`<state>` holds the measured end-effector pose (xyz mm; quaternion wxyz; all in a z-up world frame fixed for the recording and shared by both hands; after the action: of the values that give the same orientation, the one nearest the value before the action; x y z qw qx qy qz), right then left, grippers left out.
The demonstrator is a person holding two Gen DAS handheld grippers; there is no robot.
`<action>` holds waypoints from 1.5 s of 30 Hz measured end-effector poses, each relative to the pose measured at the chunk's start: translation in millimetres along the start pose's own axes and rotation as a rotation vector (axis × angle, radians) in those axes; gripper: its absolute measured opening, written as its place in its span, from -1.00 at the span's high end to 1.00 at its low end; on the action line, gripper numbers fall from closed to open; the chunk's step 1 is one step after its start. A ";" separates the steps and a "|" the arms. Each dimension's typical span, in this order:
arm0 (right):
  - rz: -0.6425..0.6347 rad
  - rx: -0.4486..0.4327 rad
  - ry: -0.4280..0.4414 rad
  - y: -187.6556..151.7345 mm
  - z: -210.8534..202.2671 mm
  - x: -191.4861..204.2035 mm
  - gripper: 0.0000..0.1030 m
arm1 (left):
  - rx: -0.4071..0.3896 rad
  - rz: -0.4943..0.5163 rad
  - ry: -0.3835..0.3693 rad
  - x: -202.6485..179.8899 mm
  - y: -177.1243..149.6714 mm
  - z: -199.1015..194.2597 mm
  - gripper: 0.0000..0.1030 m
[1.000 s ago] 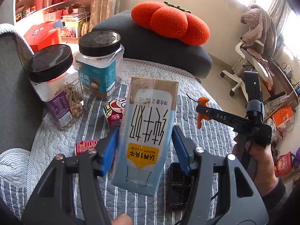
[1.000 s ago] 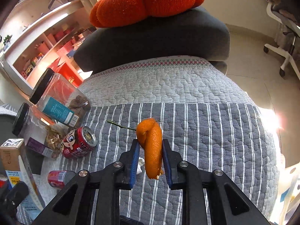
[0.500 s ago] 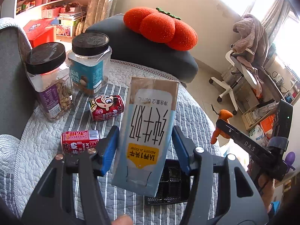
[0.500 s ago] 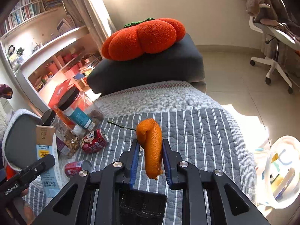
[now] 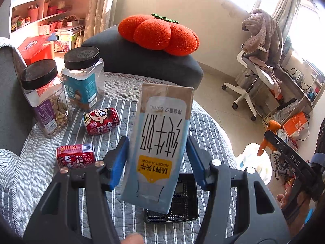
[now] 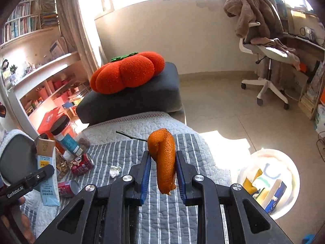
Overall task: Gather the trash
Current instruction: 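Carry the orange peel and milk carton to the white bucket and release both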
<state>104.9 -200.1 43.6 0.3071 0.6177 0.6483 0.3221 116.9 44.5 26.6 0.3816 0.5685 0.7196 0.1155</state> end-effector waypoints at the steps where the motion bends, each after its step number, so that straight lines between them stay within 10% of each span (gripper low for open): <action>1: 0.002 -0.010 -0.020 -0.3 -3.7 -6.1 0.52 | 0.002 0.006 0.004 -1.4 -1.8 1.5 -0.15; 18: 0.140 0.037 -0.376 -41.5 -15.4 -134.4 0.46 | 0.053 0.108 0.046 -35.1 -33.3 22.8 -0.15; 23: 0.227 0.109 -0.401 -56.7 -12.3 -163.5 -0.61 | 0.101 0.168 0.043 -54.4 -49.8 33.0 -0.15; 45: 0.637 -0.051 -0.430 -88.4 -118.0 -285.5 -0.72 | 0.265 0.364 -0.234 -280.1 -113.8 72.5 -0.15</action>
<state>-28.6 -492.3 44.5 0.3359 0.8338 0.3365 0.2806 100.6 -266.0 25.9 0.3572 0.7432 0.5654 0.0204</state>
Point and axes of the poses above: each gripper's, at about its wrist camera, not at the fingertips, and z roughly the way its jaws point, x to its left, y to its top, the point moved 5 cm from there along z, roughly the way its jaws point, and after that the axes turned 13 degrees about -z, right-handed, at the moved point
